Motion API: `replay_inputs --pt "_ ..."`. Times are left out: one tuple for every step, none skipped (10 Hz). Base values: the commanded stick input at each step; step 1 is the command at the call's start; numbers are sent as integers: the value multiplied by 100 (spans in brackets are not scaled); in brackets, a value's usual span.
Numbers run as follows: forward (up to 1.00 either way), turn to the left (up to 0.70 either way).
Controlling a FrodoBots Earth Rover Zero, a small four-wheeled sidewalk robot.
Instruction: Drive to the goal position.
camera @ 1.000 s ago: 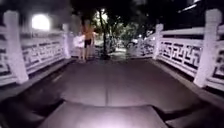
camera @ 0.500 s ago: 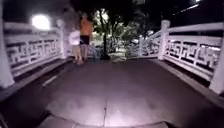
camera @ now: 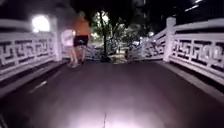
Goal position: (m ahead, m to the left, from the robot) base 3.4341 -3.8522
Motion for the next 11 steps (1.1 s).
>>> replay_inputs --pt "70 0" --pt "70 0" --pt "70 0" --pt "70 0" --pt "70 0" --pt "70 0" --pt "70 0" --pt "70 0" --pt "70 0" --pt "70 0" --pt "70 0"
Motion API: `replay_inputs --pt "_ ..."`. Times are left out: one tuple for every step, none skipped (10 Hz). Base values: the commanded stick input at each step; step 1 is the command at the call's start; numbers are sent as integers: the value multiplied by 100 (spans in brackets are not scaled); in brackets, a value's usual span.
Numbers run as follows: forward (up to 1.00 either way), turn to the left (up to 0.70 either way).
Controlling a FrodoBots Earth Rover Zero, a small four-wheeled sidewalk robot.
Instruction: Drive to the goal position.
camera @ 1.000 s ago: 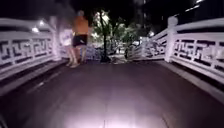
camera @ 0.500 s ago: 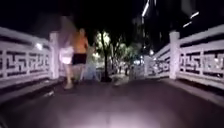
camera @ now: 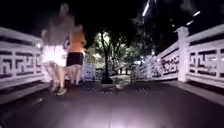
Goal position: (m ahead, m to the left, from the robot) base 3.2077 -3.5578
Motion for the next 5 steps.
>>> replay_inputs --pt "70 0" --pt "70 0" --pt "70 0" --pt "70 0" --pt "70 0"
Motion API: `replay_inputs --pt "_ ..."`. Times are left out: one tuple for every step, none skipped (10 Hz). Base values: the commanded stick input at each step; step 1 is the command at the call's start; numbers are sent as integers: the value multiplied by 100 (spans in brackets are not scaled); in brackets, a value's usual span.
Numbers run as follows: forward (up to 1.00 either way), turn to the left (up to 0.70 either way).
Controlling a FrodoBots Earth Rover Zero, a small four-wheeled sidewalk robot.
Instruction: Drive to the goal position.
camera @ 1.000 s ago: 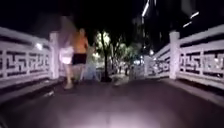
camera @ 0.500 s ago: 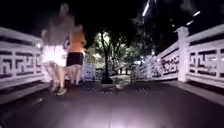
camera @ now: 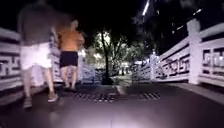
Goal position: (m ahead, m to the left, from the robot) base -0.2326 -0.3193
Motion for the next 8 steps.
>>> replay_inputs --pt "70 0" --pt "70 0" --pt "70 0" --pt "70 -13" --pt "70 -13" --pt "70 -6" --pt "70 0" --pt "70 0"
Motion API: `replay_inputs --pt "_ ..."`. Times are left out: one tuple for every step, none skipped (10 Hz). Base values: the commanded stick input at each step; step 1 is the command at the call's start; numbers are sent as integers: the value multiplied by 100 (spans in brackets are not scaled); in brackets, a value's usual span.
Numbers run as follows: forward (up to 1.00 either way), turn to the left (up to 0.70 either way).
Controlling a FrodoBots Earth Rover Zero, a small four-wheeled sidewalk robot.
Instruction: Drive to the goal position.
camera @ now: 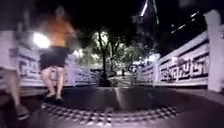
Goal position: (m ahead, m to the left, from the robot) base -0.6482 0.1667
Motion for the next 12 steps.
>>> replay_inputs --pt "70 0" --pt "70 0" --pt "70 0" --pt "70 0" --pt "70 0" --pt "70 0" --pt "70 0" --pt "70 0" --pt "70 0" --pt "70 0" --pt "70 0" --pt "70 0"
